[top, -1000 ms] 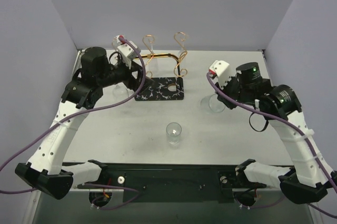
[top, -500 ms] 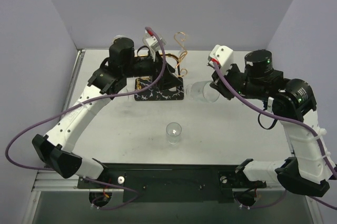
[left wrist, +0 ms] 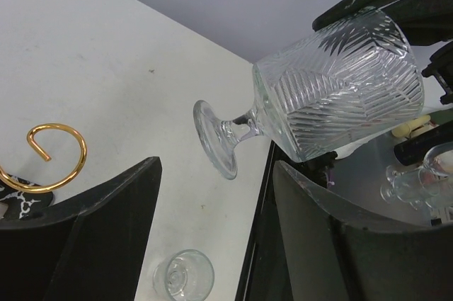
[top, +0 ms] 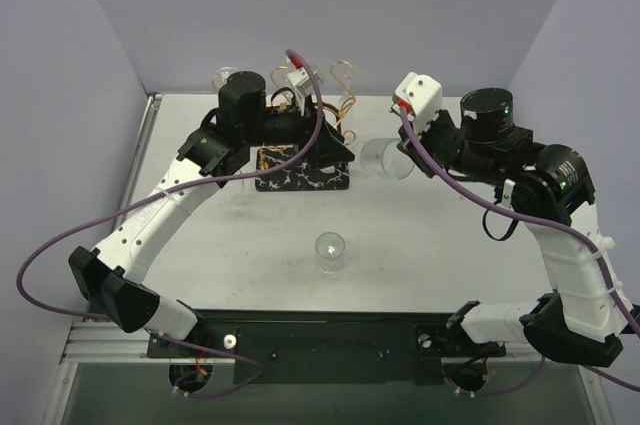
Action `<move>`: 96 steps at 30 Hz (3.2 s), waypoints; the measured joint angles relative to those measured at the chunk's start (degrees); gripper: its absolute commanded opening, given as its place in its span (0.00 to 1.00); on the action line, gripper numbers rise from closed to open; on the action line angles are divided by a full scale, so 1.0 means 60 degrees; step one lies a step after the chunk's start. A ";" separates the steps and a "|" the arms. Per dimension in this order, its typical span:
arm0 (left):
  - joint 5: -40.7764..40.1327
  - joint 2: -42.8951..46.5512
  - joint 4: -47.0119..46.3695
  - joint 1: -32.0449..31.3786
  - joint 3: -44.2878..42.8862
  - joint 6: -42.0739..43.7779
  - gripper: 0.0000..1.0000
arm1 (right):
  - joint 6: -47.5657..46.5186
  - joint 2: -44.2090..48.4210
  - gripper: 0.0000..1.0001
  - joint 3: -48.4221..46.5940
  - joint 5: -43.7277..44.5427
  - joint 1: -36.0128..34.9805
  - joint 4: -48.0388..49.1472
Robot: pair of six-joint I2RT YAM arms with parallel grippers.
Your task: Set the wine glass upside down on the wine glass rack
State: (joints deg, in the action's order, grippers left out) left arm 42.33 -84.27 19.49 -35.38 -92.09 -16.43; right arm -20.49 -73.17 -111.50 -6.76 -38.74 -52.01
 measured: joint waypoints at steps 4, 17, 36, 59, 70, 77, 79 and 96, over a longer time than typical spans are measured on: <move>0.0036 -0.0022 -0.0084 -0.0007 0.0044 -0.0106 0.67 | 0.0011 0.0000 0.00 -0.0124 0.0120 -0.0040 0.0069; 0.0029 -0.0248 -0.0102 -0.0226 0.0051 -0.0240 0.61 | 0.0127 -0.0040 0.00 -0.0368 0.0240 -0.0062 0.0138; 0.0029 -0.0627 -0.0186 -0.0364 0.0044 -0.0444 0.49 | 0.0168 -0.0091 0.00 -0.0368 0.0237 -0.0062 0.0135; 0.0026 -0.0630 -0.0594 -0.0302 0.0040 -0.1297 0.00 | 0.0044 -0.0069 0.02 -0.0211 0.0178 -0.0124 -0.0073; -0.0153 -0.0630 -0.0470 -0.0277 0.0051 -0.1351 0.00 | 0.0095 0.0135 0.23 0.0270 0.0102 -0.0131 0.0157; -0.0051 -0.0597 -0.0484 -0.0197 0.0073 -0.1344 0.00 | 0.0138 0.0229 0.31 0.0583 0.0062 -0.0131 0.0470; 0.0029 -0.0554 -0.0528 -0.0113 0.0124 -0.1402 0.00 | 0.0131 0.0233 0.33 0.0634 0.0066 -0.0131 0.0535; -0.0834 -0.0186 0.0576 0.0987 0.0248 -0.0117 0.00 | 0.0084 0.0831 0.47 0.0812 0.0131 -0.0098 0.0601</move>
State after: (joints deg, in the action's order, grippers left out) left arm 37.32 -85.38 22.94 -29.45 -90.61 -17.12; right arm -19.99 -68.18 -106.63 -5.98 -39.33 -48.40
